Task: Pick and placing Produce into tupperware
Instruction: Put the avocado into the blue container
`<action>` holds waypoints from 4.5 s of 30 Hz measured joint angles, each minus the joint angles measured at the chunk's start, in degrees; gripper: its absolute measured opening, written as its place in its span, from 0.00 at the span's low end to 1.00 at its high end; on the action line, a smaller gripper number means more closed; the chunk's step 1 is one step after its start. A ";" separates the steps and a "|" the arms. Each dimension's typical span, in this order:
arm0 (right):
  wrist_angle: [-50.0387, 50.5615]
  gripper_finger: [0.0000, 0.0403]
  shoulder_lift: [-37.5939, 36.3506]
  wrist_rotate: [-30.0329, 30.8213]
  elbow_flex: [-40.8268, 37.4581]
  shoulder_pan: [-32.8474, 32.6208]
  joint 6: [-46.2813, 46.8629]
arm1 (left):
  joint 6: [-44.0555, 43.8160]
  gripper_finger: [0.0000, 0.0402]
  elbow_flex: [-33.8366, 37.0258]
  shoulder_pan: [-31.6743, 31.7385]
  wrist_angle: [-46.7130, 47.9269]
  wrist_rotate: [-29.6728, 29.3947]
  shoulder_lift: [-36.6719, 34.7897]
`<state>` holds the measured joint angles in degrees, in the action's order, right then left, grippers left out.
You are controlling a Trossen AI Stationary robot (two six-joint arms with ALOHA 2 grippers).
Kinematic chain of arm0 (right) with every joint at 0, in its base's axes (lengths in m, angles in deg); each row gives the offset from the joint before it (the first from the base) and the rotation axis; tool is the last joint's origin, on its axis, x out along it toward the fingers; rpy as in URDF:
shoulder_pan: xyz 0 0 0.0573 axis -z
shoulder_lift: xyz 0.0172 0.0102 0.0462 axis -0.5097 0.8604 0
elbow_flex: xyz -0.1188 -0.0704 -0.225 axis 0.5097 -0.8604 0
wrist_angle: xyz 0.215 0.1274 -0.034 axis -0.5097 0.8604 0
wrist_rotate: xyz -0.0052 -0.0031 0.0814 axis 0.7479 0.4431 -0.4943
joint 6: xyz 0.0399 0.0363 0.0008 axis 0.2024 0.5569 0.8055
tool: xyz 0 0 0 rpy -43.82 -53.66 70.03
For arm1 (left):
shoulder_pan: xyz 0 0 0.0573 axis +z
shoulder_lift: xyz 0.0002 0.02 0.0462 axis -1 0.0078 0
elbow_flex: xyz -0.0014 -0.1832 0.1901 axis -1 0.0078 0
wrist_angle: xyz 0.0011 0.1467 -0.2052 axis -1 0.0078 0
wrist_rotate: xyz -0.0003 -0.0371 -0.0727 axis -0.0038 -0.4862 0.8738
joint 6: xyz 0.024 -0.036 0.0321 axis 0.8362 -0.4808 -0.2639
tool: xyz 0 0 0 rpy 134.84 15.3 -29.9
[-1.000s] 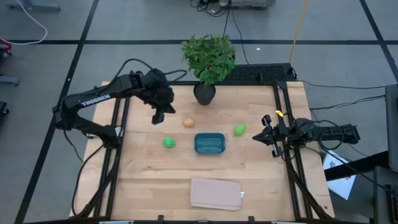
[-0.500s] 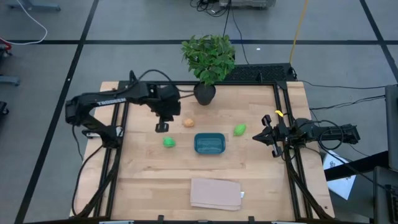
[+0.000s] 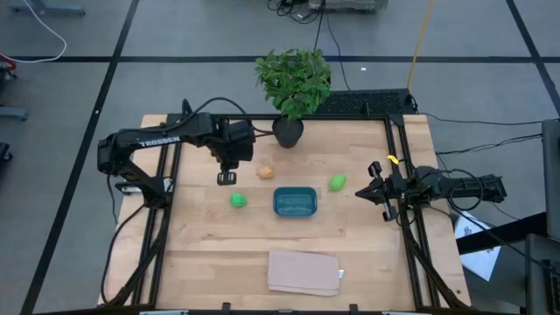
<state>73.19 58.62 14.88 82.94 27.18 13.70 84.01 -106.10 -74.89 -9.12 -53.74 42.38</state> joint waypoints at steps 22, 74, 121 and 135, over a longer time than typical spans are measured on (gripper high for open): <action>-0.03 0.00 0.00 0.11 0.00 0.01 0.02 | -1.48 0.00 -0.03 -6.98 2.55 1.18 0.02; -0.04 0.00 0.02 0.11 0.00 0.00 0.00 | 19.17 0.80 14.51 -12.70 -14.91 -0.59 0.02; -0.02 0.00 0.02 0.11 -0.02 0.00 0.00 | 17.11 0.80 30.50 -12.69 -33.64 3.78 0.04; -0.02 0.00 0.02 0.11 -0.01 0.02 0.00 | 15.95 0.80 33.64 -12.82 -35.40 1.04 0.07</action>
<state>73.17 58.63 14.99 82.92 27.20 13.70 99.95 -72.46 -87.71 -44.52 -52.70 42.45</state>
